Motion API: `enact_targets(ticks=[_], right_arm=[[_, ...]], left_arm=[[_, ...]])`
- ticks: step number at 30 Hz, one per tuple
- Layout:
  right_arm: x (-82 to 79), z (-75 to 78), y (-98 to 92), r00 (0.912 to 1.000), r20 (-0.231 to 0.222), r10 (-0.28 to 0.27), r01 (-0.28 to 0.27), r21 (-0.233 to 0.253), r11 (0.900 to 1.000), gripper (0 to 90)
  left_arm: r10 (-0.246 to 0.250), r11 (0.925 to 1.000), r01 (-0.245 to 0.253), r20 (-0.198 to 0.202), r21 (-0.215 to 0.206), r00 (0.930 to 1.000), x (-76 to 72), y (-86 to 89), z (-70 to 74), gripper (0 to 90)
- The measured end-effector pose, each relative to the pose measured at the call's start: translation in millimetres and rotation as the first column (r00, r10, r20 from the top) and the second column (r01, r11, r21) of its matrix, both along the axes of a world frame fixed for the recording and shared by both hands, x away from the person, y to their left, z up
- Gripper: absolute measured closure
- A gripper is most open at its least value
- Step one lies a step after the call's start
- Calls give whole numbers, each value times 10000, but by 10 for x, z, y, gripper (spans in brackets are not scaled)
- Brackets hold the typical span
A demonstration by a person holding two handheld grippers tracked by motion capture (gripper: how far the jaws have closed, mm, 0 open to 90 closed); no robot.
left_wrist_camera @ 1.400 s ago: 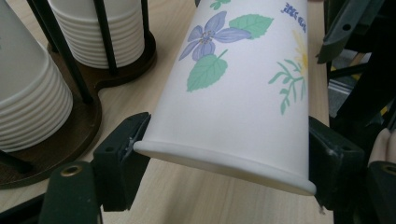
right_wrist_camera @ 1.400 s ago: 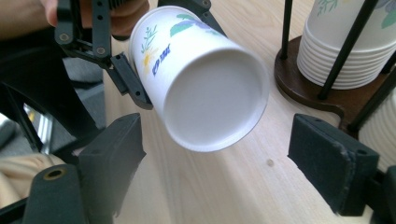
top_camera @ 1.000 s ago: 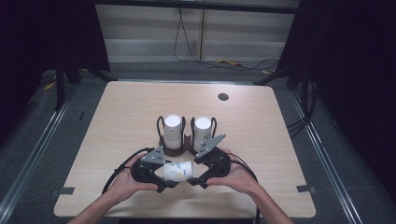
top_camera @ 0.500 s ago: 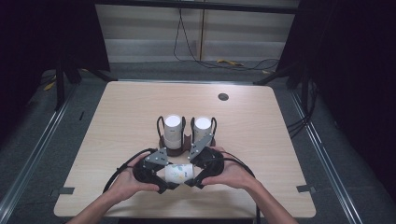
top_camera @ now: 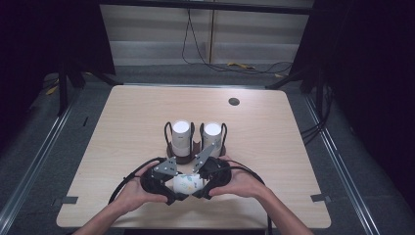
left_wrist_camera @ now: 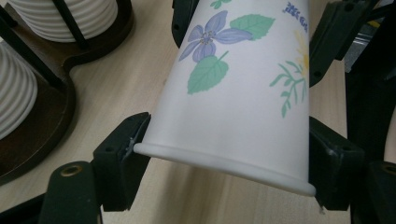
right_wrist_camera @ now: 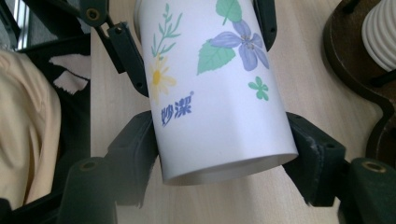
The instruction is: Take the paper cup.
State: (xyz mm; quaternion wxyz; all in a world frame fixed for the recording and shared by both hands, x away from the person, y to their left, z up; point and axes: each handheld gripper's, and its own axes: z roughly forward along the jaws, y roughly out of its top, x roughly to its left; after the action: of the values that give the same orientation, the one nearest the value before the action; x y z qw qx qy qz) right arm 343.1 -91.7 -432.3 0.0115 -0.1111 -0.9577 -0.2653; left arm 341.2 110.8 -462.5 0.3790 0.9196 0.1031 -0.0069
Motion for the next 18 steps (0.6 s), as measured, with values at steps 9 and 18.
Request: enact_targets(ticks=[9,18], right_arm=[[-61,49,-6,9988,233,434,-432,-96,9990,354],[-68,83,-60,9991,345,256,-270,390,9989,362]], left_arm=[[-34,9991,31,-88,-426,10000,-35,19,-17,217],[227,9943,-263,-360,-1035,9991,-6,88,-11,165]])
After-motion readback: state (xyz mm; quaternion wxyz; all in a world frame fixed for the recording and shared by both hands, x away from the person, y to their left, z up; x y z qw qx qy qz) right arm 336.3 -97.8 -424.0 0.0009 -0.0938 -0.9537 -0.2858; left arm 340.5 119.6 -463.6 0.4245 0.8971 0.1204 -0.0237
